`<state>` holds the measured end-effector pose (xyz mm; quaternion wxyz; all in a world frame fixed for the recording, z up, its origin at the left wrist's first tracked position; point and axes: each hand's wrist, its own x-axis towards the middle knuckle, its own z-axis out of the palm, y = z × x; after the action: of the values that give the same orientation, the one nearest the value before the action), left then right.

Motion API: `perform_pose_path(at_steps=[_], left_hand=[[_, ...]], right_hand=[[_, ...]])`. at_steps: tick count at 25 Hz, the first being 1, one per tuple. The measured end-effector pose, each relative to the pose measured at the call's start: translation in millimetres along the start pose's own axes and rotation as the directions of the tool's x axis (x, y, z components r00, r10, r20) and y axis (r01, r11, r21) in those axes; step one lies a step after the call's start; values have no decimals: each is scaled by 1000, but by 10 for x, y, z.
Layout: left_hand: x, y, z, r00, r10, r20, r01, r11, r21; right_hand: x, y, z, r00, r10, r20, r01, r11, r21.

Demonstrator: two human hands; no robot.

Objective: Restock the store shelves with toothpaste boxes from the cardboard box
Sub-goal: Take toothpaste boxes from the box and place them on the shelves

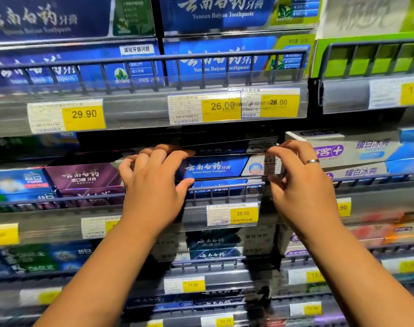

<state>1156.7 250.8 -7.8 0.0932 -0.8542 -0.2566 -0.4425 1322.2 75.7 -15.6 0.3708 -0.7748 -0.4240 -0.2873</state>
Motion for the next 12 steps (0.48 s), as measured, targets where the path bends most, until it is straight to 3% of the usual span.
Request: perform_pose_path(at_steps=[12], left_hand=[[-13, 8, -21, 1000, 2, -8, -2, 1000, -14]], right_hand=[[19, 21, 32, 1000, -6, -12, 6, 1000, 2]])
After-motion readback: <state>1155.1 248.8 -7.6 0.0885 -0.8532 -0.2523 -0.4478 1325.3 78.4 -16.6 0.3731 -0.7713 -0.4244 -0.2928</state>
